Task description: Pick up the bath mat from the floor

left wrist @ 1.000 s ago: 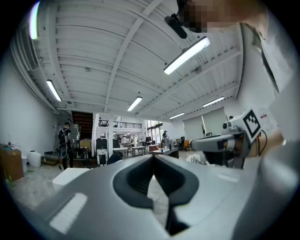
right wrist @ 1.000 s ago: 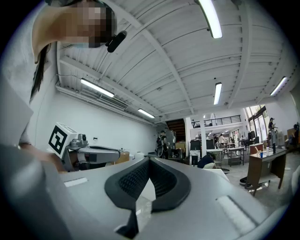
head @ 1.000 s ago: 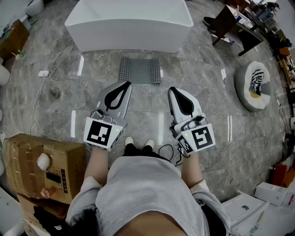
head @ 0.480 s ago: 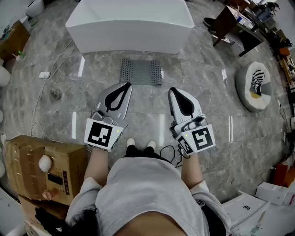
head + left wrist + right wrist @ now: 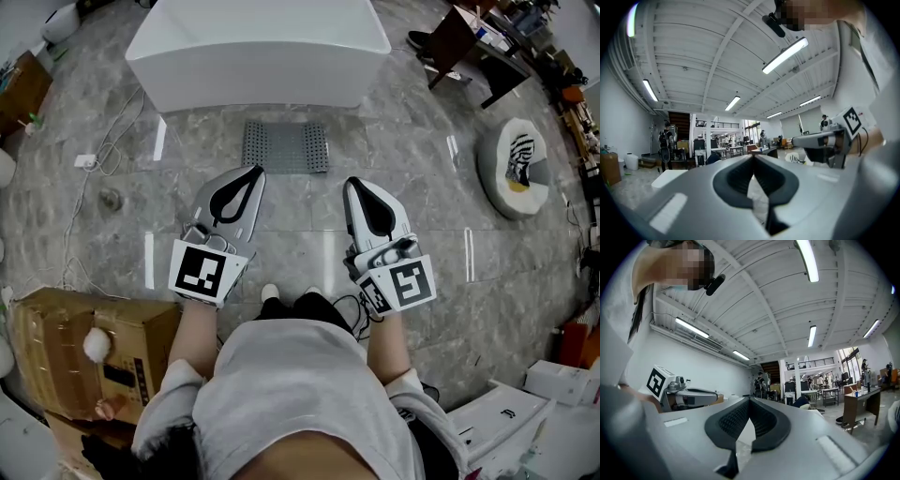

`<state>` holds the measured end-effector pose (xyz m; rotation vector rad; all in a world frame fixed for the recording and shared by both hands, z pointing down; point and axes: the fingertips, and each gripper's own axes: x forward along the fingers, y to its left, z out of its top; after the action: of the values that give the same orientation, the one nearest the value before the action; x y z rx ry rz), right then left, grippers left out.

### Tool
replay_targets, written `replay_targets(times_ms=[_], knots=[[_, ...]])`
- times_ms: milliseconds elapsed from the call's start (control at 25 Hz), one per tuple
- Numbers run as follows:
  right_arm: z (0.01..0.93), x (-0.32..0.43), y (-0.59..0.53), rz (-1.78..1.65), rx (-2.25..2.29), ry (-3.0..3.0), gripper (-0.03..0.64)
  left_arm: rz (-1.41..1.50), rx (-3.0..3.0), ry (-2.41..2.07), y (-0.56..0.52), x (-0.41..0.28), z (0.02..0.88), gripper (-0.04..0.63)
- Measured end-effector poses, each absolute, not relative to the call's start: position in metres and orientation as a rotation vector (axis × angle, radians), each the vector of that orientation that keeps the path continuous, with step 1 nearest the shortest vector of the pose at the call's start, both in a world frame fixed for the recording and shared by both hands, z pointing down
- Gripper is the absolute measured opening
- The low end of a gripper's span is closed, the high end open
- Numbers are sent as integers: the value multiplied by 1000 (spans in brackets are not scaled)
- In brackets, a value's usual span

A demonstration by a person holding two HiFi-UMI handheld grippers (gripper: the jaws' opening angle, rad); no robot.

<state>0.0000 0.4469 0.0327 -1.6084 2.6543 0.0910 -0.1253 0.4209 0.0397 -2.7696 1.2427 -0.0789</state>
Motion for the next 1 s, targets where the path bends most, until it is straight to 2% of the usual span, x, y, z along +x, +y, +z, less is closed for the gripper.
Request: replay_targets(times_ms=[520,1000], knots=[[47,28,382,9,-1624,2639,0,-66,-2738,1297,350,-117,51,2],[43,101,261,14,-1588,2686,0,-81,-2665,1396,244,-58,45,2]])
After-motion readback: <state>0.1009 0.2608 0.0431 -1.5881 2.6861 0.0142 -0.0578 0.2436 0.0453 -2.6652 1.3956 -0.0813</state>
